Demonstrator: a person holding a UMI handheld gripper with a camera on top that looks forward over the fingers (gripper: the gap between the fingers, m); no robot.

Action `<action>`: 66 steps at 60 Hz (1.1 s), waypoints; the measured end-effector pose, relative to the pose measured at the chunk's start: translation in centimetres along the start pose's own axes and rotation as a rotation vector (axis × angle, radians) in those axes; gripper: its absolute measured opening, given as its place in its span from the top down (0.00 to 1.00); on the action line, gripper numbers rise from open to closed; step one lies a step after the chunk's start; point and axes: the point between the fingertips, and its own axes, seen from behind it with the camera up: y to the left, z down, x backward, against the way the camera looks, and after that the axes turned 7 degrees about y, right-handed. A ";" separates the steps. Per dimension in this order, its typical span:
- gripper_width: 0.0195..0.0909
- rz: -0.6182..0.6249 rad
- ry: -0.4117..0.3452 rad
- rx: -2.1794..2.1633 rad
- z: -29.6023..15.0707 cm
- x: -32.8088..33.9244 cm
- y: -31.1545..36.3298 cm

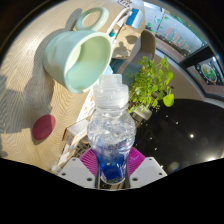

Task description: Pour water

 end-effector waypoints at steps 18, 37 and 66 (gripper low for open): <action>0.80 -0.073 -0.017 -0.165 0.1 0.4 -0.5; 0.80 -0.366 -0.171 -1.094 3.6 1.5 -3.4; 0.80 -0.887 -0.333 -1.770 -1.5 0.0 8.5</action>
